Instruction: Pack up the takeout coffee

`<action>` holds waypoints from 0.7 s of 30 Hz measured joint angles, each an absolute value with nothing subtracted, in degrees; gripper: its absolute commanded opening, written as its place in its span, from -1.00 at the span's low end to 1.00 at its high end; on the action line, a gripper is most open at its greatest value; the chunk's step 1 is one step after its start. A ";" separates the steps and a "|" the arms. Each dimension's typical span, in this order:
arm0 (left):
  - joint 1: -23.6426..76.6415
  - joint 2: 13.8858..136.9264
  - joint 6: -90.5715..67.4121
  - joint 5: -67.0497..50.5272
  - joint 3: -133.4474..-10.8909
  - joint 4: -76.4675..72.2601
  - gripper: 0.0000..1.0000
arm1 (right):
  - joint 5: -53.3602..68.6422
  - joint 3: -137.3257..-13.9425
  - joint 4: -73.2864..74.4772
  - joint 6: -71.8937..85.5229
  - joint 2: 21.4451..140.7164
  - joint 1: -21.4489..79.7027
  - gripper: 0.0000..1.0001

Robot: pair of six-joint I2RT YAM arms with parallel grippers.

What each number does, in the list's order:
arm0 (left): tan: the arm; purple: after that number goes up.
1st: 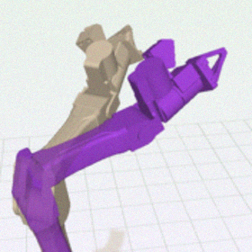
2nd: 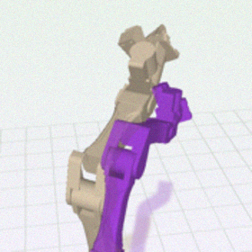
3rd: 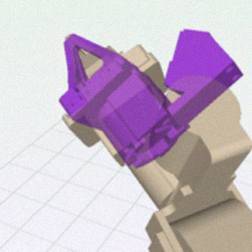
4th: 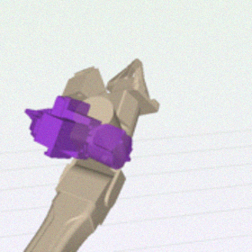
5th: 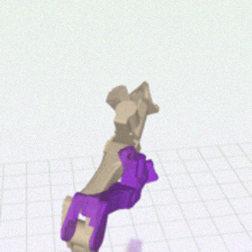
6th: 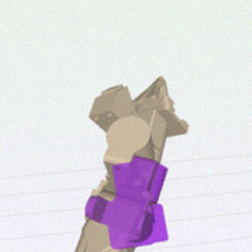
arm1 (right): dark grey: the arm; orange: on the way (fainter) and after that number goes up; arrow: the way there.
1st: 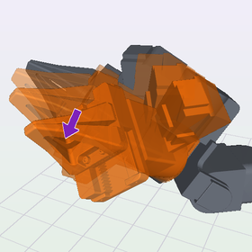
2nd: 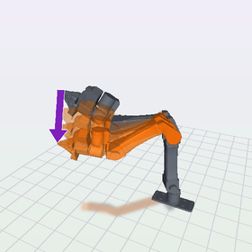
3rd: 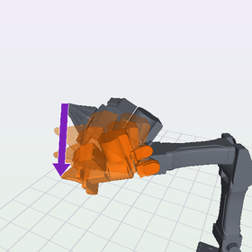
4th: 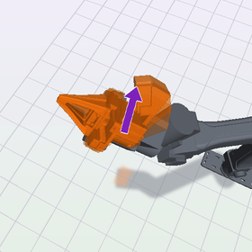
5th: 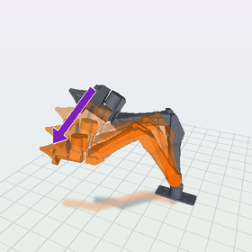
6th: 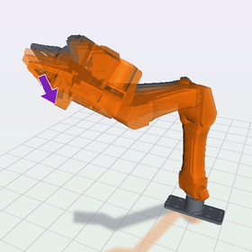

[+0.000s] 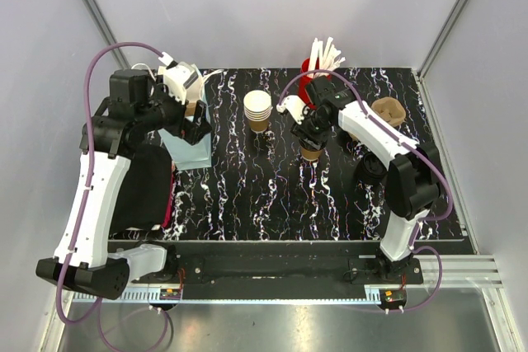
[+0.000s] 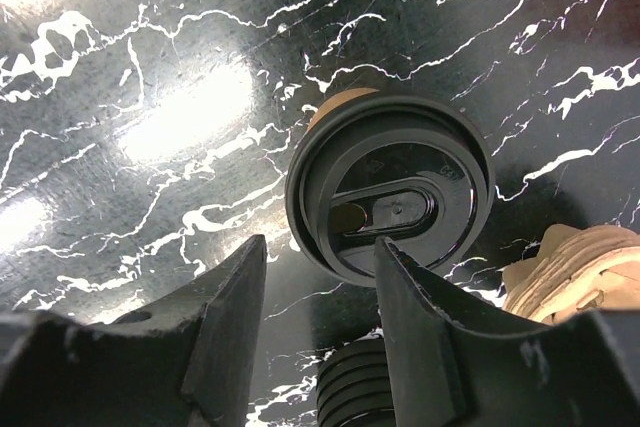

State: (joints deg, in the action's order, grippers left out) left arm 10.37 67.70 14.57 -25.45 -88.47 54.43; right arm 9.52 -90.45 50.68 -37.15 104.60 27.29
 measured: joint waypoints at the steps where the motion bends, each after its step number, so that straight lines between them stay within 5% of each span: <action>1: 10.37 67.72 14.52 -25.45 -88.47 54.43 0.98 | 9.50 -90.30 50.59 -37.45 104.62 27.29 0.02; 18: 10.00 69.12 13.47 -25.47 -88.47 54.41 0.98 | 9.54 -88.71 48.18 -40.75 104.88 27.40 -0.46; 21: 10.00 69.23 13.47 -25.45 -88.47 54.41 0.98 | 9.56 -88.49 48.12 -41.04 104.88 27.40 -0.80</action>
State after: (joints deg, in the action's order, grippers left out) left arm 10.00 69.23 13.47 -25.45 -88.47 54.41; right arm 9.56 -88.49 48.12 -41.04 104.88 27.40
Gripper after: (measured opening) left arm 0.987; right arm 0.245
